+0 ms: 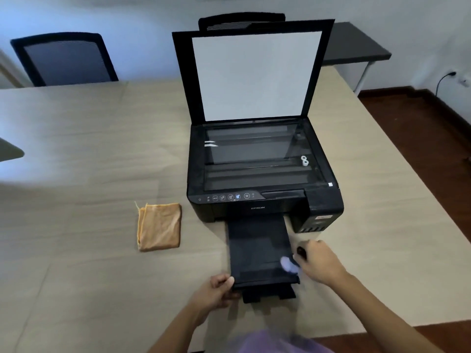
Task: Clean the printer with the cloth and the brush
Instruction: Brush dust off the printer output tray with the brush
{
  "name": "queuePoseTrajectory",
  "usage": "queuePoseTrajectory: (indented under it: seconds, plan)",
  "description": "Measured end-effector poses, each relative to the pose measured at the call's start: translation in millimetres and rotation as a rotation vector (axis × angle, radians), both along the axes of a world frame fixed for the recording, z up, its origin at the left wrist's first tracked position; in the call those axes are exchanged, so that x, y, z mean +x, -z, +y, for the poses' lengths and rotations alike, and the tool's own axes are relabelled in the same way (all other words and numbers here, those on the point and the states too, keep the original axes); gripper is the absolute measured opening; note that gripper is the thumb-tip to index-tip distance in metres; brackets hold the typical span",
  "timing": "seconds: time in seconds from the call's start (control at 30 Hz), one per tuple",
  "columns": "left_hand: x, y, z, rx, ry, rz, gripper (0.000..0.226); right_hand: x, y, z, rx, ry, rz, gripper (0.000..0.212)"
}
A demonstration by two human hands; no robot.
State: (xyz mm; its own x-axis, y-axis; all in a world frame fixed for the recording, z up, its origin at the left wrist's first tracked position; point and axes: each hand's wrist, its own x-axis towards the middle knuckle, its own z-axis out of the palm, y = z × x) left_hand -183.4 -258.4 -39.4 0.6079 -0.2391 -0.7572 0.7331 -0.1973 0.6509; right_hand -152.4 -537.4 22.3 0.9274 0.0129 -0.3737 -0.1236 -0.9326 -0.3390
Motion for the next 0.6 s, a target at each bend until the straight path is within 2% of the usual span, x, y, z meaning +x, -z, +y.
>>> queuePoseTrajectory:
  seconds: [0.03, 0.07, 0.17, 0.2, 0.3, 0.37, 0.43, 0.5, 0.57, 0.6]
  plan:
    - [0.0, -1.2, -0.7, 0.003, -0.003, 0.005, 0.015, 4.4, 1.8, -4.6, -0.022, 0.071, -0.059, 0.022]
    - [-0.8, -2.8, -2.1, 0.009, -0.003, -0.006, 0.015, 6.8, 2.5, -6.5, -0.033, 0.046, -0.053, 0.022]
    - [-4.4, -6.6, -1.2, 0.029, -0.025, -0.014, 0.015, 0.3, -1.5, 12.0, -0.014, -0.268, 0.212, 0.024]
    - [-4.2, -3.9, 0.3, 0.027, -0.035, -0.009, 0.015, 4.5, -1.2, 13.2, -0.023, -0.271, 0.226, 0.025]
    - [-1.2, -10.2, -1.7, 0.028, -0.013, -0.025, 0.016, 31.2, -1.0, 3.4, -0.077, -0.080, 0.049, 0.024]
    - [-4.3, -11.7, -3.9, 0.035, -0.012, -0.048, 0.017, 36.7, -12.6, 16.3, -0.095, -0.234, 0.203, 0.017]
    - [-10.1, -11.6, 1.7, 0.039, 0.033, -0.090, 0.018, 35.1, -26.2, 41.2, 0.020, -0.329, 0.322, 0.022]
    - [-10.1, -18.3, 12.5, 0.082, 0.021, -0.136, 0.020, 40.2, -32.0, 66.2, 0.183, -0.226, 0.198, 0.022]
    - [-29.9, -9.6, 34.5, -0.116, -0.140, -0.277, 0.033, 48.8, -28.3, 101.7, 0.380, -0.068, 0.095, 0.017]
    - [-34.5, -15.1, 43.7, -0.212, -0.264, -0.226, 0.039, 49.8, -23.0, 124.8, 0.498, -0.002, 0.130, 0.018]
